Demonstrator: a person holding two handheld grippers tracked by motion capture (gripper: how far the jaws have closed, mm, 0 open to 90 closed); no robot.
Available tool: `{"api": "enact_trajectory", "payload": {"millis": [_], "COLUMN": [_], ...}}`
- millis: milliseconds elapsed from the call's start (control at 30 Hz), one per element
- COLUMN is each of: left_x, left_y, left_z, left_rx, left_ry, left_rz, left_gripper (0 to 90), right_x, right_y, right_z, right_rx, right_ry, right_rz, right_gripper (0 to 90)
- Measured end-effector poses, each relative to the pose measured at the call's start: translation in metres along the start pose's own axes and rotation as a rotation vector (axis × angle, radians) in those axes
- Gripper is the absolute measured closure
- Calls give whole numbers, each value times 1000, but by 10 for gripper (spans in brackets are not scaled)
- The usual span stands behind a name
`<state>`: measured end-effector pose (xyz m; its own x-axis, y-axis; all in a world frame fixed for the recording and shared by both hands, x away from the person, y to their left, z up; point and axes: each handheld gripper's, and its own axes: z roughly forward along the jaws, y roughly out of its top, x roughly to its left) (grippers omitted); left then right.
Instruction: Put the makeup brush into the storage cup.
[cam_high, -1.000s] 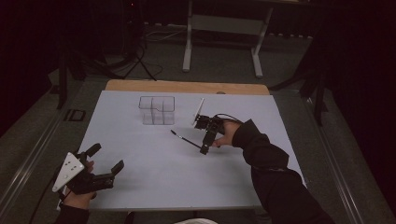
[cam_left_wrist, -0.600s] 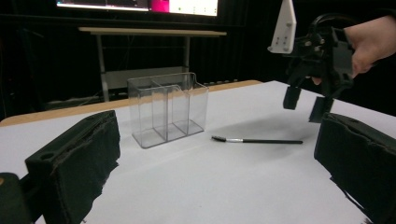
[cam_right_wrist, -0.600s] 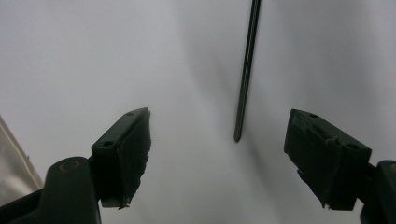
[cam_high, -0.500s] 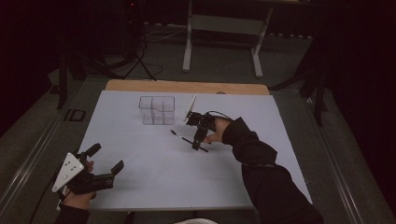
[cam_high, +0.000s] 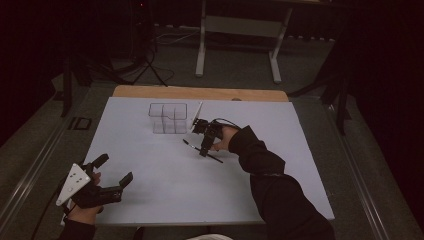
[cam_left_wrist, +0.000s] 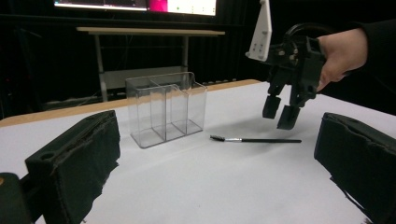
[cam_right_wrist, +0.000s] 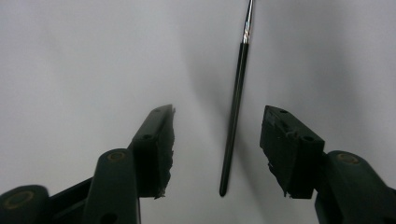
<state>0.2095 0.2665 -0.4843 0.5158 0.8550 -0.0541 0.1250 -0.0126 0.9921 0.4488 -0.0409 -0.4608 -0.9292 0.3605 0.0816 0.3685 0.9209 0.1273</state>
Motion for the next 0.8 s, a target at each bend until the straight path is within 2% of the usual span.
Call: {"api": "enact_trajectory", "payload": {"millis": [67,233,400,500,667,800], "left_x": [0,0,0,0,0,-1], "left_y": [0,0,0,0,0,0], "left_z": [0,0,0,0,0,1], "left_rx": [0,-2,0,4,0,6], "left_ry": [-1,-3,-6,-8,-9,-10], "left_rz": [0,-2,-1,0,-3,3], "left_gripper": [10,9,10,10,10,9], "right_x": [0,1,-1,-2,-5,-7], "right_y": [3,8,11,13,16,17], "right_z": [2,9,15,21,29,36], "right_rx": [-6,-3,-21,-16,-22,-20], "right_ry": [1,-15,-14,-39,-39,-62], "right_rz": [2,-27,-27,-25,-35,-39], "right_gripper": [467,502,547,572,614,657]}}
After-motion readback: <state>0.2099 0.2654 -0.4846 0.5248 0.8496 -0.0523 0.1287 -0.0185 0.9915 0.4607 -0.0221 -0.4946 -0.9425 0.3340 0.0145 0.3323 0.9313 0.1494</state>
